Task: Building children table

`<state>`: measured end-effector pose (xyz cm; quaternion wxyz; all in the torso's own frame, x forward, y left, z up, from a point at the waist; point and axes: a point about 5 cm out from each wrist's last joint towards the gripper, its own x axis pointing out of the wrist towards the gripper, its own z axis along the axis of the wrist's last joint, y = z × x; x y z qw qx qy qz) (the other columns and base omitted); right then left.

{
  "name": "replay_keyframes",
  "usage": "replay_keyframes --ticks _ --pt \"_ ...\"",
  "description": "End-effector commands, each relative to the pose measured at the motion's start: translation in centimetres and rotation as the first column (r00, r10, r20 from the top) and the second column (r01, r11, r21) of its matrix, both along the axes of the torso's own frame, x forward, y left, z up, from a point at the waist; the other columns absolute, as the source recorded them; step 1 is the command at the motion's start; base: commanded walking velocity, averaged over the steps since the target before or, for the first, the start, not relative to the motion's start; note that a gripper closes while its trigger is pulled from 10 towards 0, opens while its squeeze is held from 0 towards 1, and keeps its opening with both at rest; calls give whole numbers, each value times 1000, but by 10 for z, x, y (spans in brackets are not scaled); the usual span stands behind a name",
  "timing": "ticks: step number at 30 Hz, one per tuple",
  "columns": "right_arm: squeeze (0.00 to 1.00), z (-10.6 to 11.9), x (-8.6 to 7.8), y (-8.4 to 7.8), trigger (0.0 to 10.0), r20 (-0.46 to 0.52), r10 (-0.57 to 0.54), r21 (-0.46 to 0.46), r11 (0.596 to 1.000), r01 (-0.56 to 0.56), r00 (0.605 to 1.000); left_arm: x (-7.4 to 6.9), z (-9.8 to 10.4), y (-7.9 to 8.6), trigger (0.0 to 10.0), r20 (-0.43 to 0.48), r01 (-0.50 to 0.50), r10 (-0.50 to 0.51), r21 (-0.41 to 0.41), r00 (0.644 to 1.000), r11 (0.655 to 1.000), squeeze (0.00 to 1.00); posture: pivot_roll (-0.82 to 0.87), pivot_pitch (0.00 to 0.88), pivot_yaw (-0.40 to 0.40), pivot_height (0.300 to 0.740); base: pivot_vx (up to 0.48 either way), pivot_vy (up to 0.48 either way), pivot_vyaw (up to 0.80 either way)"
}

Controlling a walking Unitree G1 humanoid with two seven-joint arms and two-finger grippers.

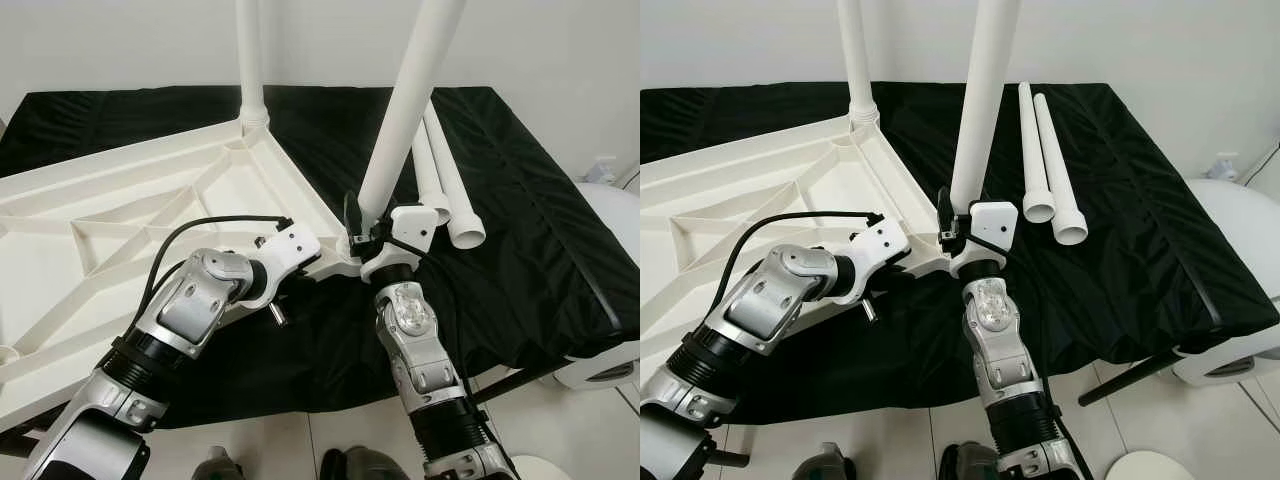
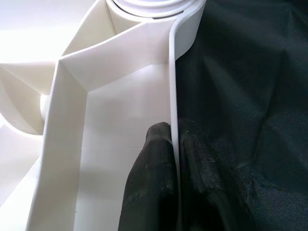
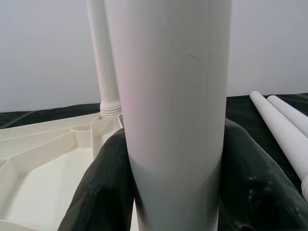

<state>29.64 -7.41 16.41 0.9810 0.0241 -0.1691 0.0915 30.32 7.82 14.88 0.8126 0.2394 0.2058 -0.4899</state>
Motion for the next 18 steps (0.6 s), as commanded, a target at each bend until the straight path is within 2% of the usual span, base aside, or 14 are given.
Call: replay_keyframes --ticks 1,12,18 --pt "0 -24 -3 0 10000 -108 7 -21 1000 -10 994 5 21 -6 10000 110 20 -16 -30 994 999 0 23 32 -49 740 0 0 0" --pt "0 -32 2 -7 10000 -169 -28 24 999 33 985 5 21 -7 10000 110 26 -22 -29 994 999 0 22 38 -45 740 0 0 0" --pt "0 -32 2 -6 10000 -166 -27 19 999 30 986 4 21 -7 10000 109 25 -21 -29 994 999 0 24 39 -48 740 0 0 0"
